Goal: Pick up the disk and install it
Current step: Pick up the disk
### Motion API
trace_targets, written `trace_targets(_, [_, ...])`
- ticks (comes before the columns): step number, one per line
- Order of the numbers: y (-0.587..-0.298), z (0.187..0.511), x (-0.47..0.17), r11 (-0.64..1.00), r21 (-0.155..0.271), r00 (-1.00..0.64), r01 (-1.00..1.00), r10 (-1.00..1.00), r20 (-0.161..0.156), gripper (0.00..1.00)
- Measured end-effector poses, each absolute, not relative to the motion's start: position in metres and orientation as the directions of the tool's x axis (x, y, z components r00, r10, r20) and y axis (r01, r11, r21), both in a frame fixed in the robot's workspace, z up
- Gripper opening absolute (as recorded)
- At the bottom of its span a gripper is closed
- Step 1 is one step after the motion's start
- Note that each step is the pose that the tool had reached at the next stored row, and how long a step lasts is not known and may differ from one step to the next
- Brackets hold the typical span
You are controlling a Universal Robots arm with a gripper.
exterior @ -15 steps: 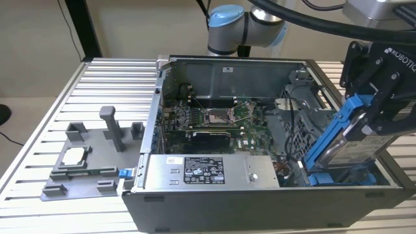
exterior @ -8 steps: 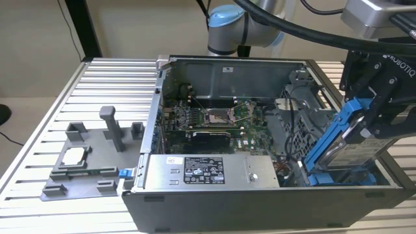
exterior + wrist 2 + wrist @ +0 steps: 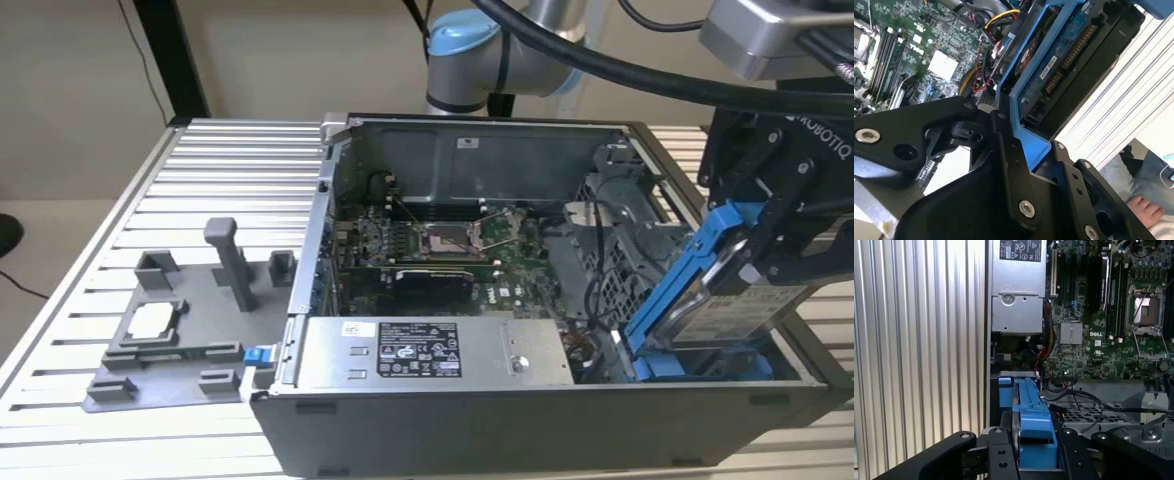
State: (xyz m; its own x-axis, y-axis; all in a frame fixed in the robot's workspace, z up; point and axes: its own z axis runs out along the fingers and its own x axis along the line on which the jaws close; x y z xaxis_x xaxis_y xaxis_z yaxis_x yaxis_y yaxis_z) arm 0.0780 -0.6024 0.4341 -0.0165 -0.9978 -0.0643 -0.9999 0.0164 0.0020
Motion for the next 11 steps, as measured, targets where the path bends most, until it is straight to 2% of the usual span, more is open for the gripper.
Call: trace_targets(11, [-0.5996,0.4339,0.0784,0.017,0.001,-0.017,-1.0,-0.998,-0.064,0.0])
